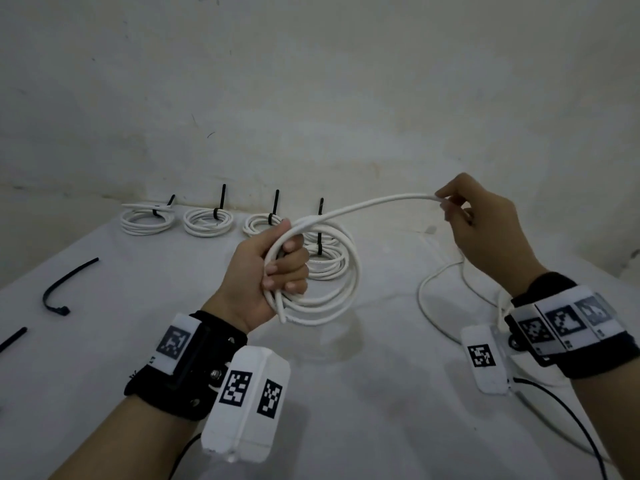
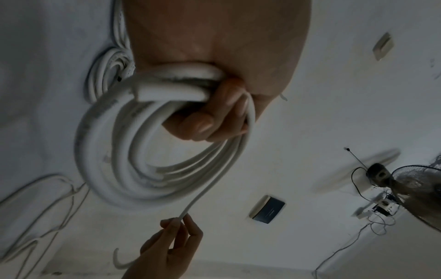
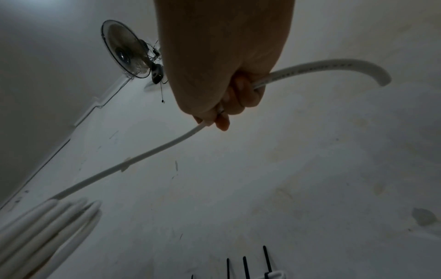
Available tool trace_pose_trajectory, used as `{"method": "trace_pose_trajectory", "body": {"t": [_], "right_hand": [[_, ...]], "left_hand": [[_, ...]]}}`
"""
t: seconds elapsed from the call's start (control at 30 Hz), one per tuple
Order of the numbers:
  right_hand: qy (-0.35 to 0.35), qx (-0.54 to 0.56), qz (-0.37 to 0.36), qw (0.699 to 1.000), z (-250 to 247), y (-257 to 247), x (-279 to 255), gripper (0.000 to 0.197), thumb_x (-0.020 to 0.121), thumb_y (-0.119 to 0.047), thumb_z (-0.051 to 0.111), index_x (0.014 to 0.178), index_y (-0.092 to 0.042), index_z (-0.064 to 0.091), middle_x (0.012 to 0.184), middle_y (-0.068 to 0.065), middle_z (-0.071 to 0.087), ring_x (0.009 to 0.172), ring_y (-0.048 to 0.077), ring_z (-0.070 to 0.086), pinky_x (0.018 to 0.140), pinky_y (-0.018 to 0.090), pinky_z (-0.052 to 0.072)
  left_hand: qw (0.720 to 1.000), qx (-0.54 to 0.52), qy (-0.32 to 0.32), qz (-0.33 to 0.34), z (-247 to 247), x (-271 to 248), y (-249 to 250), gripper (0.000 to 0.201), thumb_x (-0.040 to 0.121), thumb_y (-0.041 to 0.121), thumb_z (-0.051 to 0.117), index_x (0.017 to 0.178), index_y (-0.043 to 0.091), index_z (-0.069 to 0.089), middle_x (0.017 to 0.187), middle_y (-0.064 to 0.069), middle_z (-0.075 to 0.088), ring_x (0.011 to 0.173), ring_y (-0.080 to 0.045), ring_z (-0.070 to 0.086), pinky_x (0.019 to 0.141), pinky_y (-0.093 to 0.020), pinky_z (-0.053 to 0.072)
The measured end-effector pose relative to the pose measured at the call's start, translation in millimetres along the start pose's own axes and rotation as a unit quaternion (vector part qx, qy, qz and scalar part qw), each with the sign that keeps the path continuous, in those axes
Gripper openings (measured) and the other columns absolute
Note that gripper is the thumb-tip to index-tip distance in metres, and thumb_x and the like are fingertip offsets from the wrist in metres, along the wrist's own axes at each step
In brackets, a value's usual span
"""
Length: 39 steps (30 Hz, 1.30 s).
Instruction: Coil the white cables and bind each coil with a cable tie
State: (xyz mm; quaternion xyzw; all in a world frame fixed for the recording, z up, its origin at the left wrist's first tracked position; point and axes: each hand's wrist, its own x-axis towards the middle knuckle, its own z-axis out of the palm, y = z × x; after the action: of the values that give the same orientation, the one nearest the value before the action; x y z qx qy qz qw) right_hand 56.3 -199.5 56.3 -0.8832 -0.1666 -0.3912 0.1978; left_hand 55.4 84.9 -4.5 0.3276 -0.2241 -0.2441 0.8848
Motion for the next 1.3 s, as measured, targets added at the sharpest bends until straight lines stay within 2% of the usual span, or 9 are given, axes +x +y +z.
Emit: {"method": "trace_pose_trajectory", "body": {"t": [0.13,0.33,0.43,0.53,0.67,0.83,1.03,1.17,1.3], "right_hand": [[0.014,0.018,0.039,0.999,2,14,2,0.007,0.093,-0.003,0.053,0.088,-0.008,0.054,0.074,0.006,0.060,0.053,0.000,0.051,0.048,0.010,0.035],[-0.097,0.010,0.029,0.995,9,21,-12,0.007,0.093,-0.011,0.056,0.093,-0.017,0.058,0.075,-0.005,0.060,0.060,0.004,0.051,0.056,0.012,0.038],[-0.156,0.005,-0.059,0.986,10,21,-25,0.027,0.092,-0.002,0.056,0.105,-0.024,0.062,0.082,-0.010,0.056,0.070,0.000,0.055,0.066,0.011,0.042],[-0.174,-0.100,-0.184,0.962,16,9,-40,0.042,0.087,0.008,0.054,0.115,-0.019,0.067,0.086,0.000,0.057,0.061,0.013,0.052,0.052,0.027,0.040],[-0.171,-0.197,-0.358,0.897,19,-33,-54,0.046,0.077,-0.003,0.035,0.101,-0.017,0.071,0.082,0.000,0.057,0.063,0.015,0.045,0.054,0.027,0.034],[-0.176,-0.193,-0.426,0.866,19,-81,-55,0.035,0.083,-0.006,0.036,0.088,-0.021,0.067,0.083,-0.003,0.056,0.071,0.018,0.047,0.065,0.033,0.041],[-0.170,-0.035,-0.391,0.904,27,-120,-38,0.004,0.084,-0.012,0.063,0.082,-0.015,0.064,0.081,0.000,0.061,0.071,0.018,0.050,0.062,0.027,0.033],[-0.169,0.104,-0.252,0.947,30,-123,-23,0.010,0.080,-0.013,0.069,0.083,-0.008,0.061,0.082,0.001,0.059,0.070,0.012,0.050,0.057,0.034,0.048],[-0.141,0.150,-0.195,0.959,38,-121,-23,0.016,0.081,-0.016,0.072,0.081,-0.008,0.059,0.081,0.000,0.056,0.065,0.009,0.046,0.056,0.036,0.046]], "left_hand": [[0.999,0.012,-0.028,-0.042,1,-1,0,0.037,0.087,0.038,0.054,0.057,0.016,0.052,0.036,0.009,0.036,0.026,-0.001,0.029,0.037,-0.017,0.036],[0.990,-0.039,0.124,0.060,5,2,9,0.052,0.095,0.035,0.034,0.048,0.017,0.046,0.032,0.008,0.027,0.023,-0.005,0.025,0.033,-0.014,0.028],[0.969,-0.055,0.206,0.124,-1,3,15,0.057,0.100,0.032,0.032,0.046,0.018,0.044,0.034,0.008,0.025,0.025,-0.007,0.023,0.035,-0.015,0.026],[0.952,-0.055,0.251,0.166,-3,2,18,0.054,0.100,0.032,0.033,0.049,0.018,0.043,0.035,0.007,0.024,0.027,-0.007,0.022,0.036,-0.015,0.026],[0.941,-0.033,0.279,0.189,-1,4,16,0.043,0.101,0.035,0.033,0.061,0.018,0.037,0.035,0.008,0.025,0.028,-0.006,0.022,0.036,-0.015,0.029],[0.936,0.042,0.301,0.176,2,7,4,0.046,0.098,0.047,0.038,0.063,0.017,0.037,0.037,0.007,0.026,0.031,-0.005,0.023,0.037,-0.017,0.032],[0.953,0.164,0.208,0.147,14,7,-14,0.045,0.078,0.054,0.053,0.066,0.013,0.041,0.043,-0.004,0.028,0.038,-0.013,0.030,0.042,-0.019,0.035],[0.952,0.240,0.153,0.113,17,4,-24,0.062,0.076,0.062,0.057,0.100,0.004,0.061,0.090,-0.018,0.052,0.083,-0.029,0.049,0.069,-0.033,0.041],[0.953,0.249,0.137,0.105,18,2,-25,0.052,0.078,0.064,0.052,0.078,0.014,0.063,0.076,-0.015,0.043,0.074,-0.023,0.043,0.062,-0.030,0.037]]}}
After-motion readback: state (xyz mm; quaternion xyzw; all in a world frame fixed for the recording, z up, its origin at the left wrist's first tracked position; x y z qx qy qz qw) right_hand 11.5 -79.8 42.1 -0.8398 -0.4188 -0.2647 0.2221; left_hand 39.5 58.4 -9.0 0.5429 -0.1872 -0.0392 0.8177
